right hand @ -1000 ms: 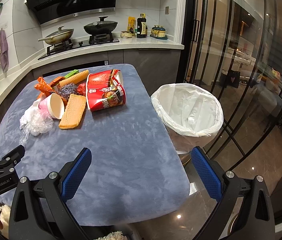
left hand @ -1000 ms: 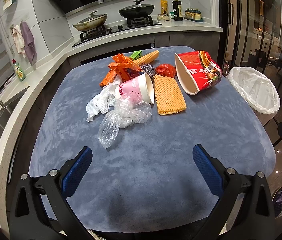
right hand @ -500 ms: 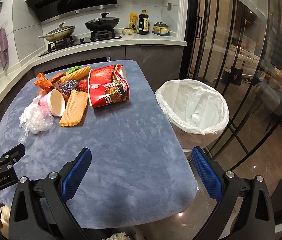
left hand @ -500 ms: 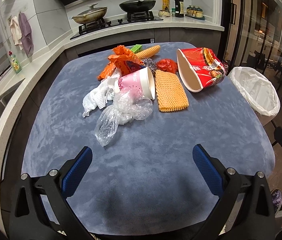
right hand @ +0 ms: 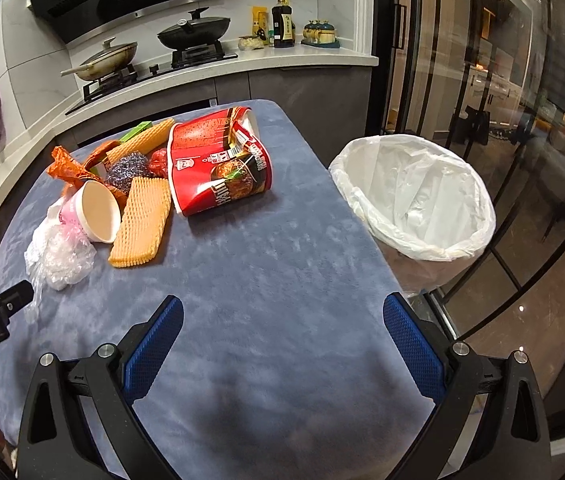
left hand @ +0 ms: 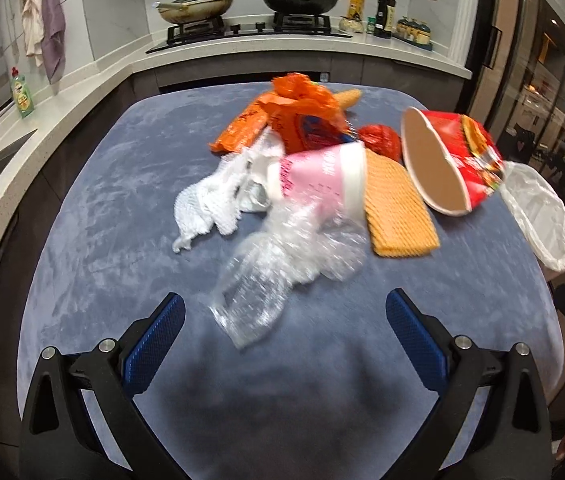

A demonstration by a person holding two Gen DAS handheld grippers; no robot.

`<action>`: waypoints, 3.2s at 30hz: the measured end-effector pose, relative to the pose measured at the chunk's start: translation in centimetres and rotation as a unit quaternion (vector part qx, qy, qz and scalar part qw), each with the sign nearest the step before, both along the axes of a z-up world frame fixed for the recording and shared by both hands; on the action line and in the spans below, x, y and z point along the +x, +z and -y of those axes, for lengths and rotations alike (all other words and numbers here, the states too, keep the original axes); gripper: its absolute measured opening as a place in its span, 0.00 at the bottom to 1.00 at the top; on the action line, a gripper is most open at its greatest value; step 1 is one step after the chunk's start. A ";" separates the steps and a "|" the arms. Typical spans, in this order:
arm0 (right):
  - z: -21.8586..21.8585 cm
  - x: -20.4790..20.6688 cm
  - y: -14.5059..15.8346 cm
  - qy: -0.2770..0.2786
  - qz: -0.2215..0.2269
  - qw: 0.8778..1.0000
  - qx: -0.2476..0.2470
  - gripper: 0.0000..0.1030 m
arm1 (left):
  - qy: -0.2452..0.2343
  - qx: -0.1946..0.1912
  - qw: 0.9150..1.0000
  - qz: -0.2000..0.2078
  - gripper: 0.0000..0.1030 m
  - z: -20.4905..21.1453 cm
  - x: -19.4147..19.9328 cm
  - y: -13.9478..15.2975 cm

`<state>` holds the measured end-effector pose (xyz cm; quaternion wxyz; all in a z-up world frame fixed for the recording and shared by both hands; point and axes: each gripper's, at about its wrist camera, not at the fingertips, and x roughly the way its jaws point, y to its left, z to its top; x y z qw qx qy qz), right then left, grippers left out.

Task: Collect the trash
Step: 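Reach the left tool into the pile and grasp the white cloth, then lift the white cloth with the left tool while the right tool grasps another white cloth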

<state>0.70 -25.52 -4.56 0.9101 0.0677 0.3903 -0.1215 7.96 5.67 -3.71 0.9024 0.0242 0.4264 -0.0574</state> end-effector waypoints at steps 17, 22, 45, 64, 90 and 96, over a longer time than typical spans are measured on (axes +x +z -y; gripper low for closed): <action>-3.3 6.2 -0.9 0.023 -0.007 1.000 0.005 0.93 | 0.007 -0.032 0.999 -0.016 0.90 -3.3 5.4 -1.9; -5.0 7.3 -1.7 0.038 -0.015 0.999 0.001 0.93 | 0.059 -0.048 0.997 -0.010 0.87 -7.3 6.7 -1.5; -12.3 10.7 -1.4 0.109 -0.010 0.994 -0.014 0.93 | 0.014 -0.068 0.996 -0.050 0.13 -7.3 12.4 -4.8; -22.1 15.9 0.1 0.229 0.009 0.973 0.011 0.47 | 0.061 -0.070 0.995 -0.027 0.11 -12.3 9.5 -0.2; -22.0 18.3 3.5 0.259 0.030 0.964 0.057 0.07 | 0.052 -0.072 0.996 -0.013 0.11 -11.5 8.0 1.2; -19.4 14.8 8.0 0.260 0.079 0.959 0.076 0.07 | 0.027 -0.069 0.997 0.013 0.11 -9.1 5.9 4.1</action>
